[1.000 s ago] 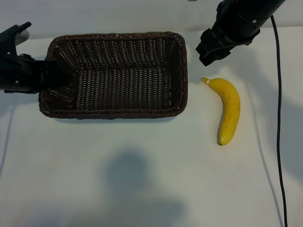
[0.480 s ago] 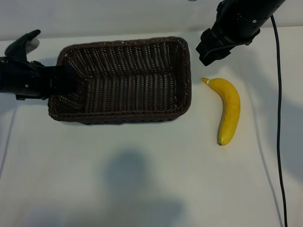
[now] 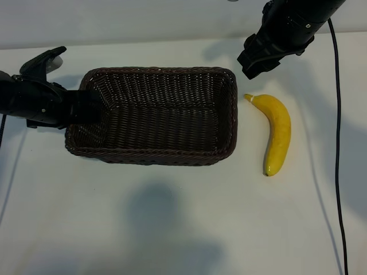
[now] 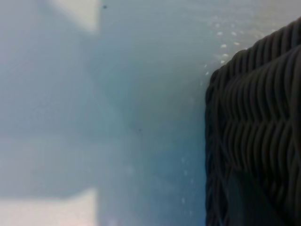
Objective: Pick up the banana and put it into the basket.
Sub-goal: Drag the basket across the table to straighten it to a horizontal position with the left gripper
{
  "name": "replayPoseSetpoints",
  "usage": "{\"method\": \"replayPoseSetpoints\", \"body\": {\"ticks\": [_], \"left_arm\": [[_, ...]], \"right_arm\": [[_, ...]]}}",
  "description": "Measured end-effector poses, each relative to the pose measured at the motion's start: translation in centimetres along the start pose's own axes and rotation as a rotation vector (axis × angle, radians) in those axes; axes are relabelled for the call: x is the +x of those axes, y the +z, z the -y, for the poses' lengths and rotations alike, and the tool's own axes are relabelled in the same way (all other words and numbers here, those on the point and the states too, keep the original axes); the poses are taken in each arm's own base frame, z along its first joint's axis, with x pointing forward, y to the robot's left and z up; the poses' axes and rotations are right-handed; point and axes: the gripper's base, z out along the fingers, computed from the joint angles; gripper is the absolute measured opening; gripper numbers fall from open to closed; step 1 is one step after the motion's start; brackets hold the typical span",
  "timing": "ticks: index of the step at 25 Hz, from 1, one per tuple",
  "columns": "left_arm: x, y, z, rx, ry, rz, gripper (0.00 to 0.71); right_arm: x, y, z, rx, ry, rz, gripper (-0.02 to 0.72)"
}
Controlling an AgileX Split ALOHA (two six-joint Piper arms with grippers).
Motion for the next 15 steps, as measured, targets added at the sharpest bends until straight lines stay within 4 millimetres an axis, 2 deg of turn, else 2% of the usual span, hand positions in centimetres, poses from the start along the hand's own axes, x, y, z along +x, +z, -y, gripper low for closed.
{"method": "replayPoseSetpoints", "body": {"ticks": [15], "left_arm": [[-0.16, -0.06, 0.00, -0.006, 0.000, 0.000, 0.170]], "right_arm": [[0.00, 0.00, 0.00, 0.000, 0.002, 0.000, 0.551]]}}
